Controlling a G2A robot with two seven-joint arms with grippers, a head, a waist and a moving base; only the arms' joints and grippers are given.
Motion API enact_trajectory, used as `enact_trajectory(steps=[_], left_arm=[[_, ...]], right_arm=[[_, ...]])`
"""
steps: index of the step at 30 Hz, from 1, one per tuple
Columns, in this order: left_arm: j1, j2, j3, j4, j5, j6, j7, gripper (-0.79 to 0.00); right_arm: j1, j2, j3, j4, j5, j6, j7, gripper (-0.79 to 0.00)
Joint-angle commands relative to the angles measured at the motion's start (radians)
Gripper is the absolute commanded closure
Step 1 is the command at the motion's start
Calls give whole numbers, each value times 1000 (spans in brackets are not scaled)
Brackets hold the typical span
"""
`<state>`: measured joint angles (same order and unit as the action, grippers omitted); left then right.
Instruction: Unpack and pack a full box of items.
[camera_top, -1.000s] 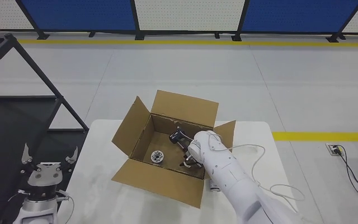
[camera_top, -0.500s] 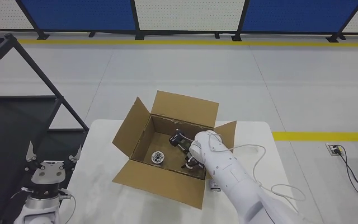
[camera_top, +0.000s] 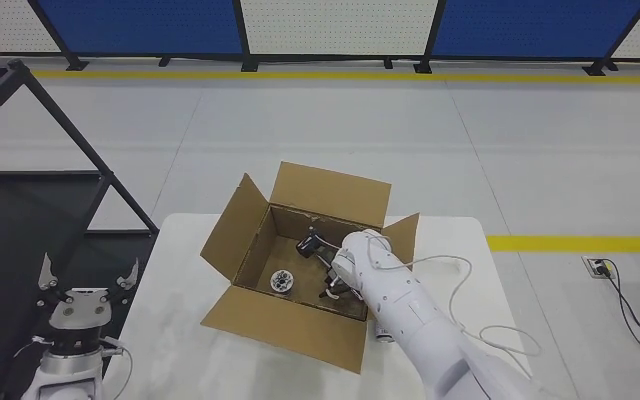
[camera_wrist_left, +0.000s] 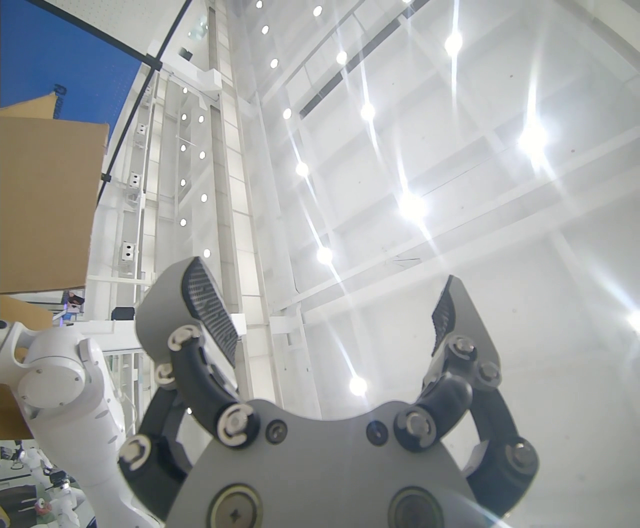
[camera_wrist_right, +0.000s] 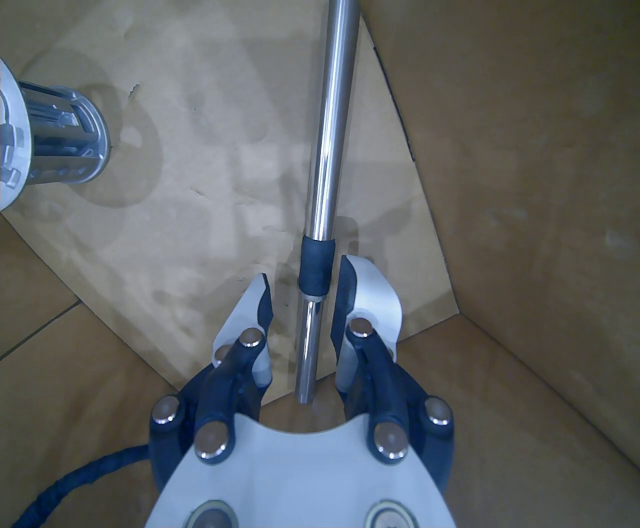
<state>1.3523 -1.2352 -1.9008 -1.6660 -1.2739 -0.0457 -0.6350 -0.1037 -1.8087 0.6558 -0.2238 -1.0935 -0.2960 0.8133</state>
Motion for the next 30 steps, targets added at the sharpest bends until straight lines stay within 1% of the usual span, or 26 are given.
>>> enact_trajectory(steps=[1,7,13,20,22,23,25,26,27,30], left_arm=[[0,0,-2,2,-3,-1,1,-785],[1,0,-7,3,-6,-2,2,-785],[-1,0,-8,5,-7,-1,3,-785],[-2,0,-11,7,-6,3,1,-785],[-2,1,-13,7,-6,4,0,-785],[-2,1,-13,8,-7,4,1,-785],[-2,1,-14,8,-8,4,0,-785],[-2,1,-15,8,-9,4,-1,-785],[-1,1,-15,8,-10,4,-2,-785],[0,1,-17,8,-12,4,-3,-785]], right_arm=[[0,-3,1,4,3,9,6,-265],[-1,-14,7,21,15,40,12,-249],[-5,-24,18,36,38,86,2,-265],[-13,-35,18,46,40,113,10,-249],[-14,-38,17,48,36,118,13,-225],[-15,-39,16,49,34,118,14,-188],[-16,-41,16,52,33,120,15,-102],[-16,-42,16,53,32,121,16,-25],[-16,-43,15,54,30,122,16,0],[-15,-45,15,58,28,127,17,0]])
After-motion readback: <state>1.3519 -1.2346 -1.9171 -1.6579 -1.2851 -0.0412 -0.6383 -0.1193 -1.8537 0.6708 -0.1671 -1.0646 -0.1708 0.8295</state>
